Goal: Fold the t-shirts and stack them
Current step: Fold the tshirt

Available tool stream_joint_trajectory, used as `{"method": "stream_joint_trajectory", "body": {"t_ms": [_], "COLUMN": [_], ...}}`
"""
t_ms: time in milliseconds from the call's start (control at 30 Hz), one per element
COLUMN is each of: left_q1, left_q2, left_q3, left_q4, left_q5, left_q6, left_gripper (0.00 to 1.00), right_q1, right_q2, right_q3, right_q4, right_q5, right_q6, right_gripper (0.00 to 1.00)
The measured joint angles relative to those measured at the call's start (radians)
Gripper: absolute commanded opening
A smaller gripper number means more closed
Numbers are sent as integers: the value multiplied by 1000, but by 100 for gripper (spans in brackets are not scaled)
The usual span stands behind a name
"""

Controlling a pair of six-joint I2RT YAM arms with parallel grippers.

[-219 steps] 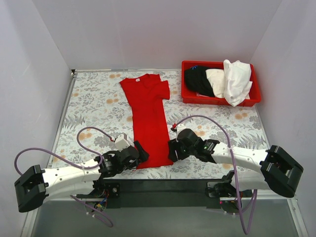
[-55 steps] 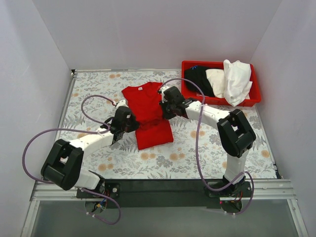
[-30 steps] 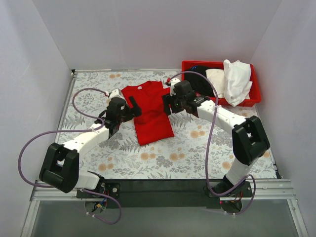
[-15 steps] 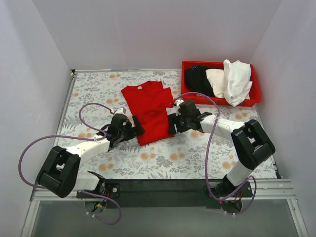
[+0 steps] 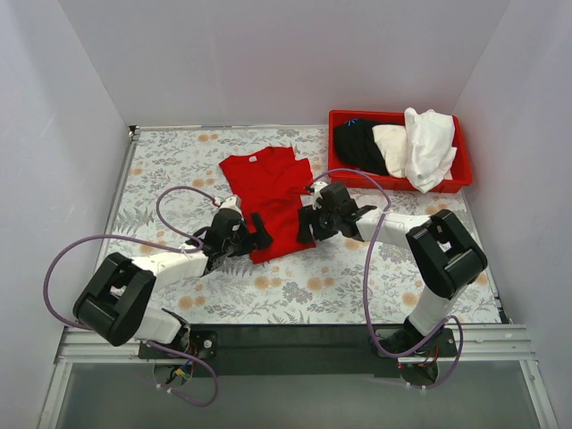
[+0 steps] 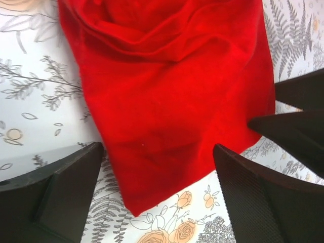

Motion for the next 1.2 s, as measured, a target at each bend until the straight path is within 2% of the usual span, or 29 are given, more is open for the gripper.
{"method": "stream_joint_trajectory", "body": {"t_ms": [367, 533, 667, 700, 733, 800, 1067, 1200], "left_q1": [-31, -33, -33, -33, -33, -33, -35, -35], "left_q2": [89, 111, 119, 120, 121, 127, 137, 139], "left_q3": [14, 24, 28, 28, 28, 27, 39, 42], "left_q4": [84, 94, 90, 86, 84, 75, 66, 64], "left_q5": [-29, -47, -58, -61, -63, -71, -70, -70], "left_q6": [2, 4, 3, 4, 3, -5, -8, -8], "left_gripper": [47, 42, 31, 27, 14, 0, 0, 0], "right_q1": [13, 13, 13, 13, 13, 13, 9, 6], "right_q2": [-53, -81, -81, -81, -80, -80, -80, -73], "right_q3": [-95, -126, -126, -126, -126, -126, -126, -126], "right_q4": [80, 79, 79, 79, 79, 79, 79, 83], "right_q5": [3, 3, 2, 3, 2, 3, 3, 0], "right_q6": [5, 6, 4, 4, 3, 1, -14, -23], "right_gripper": [58, 58, 57, 56, 56, 55, 53, 46]}}
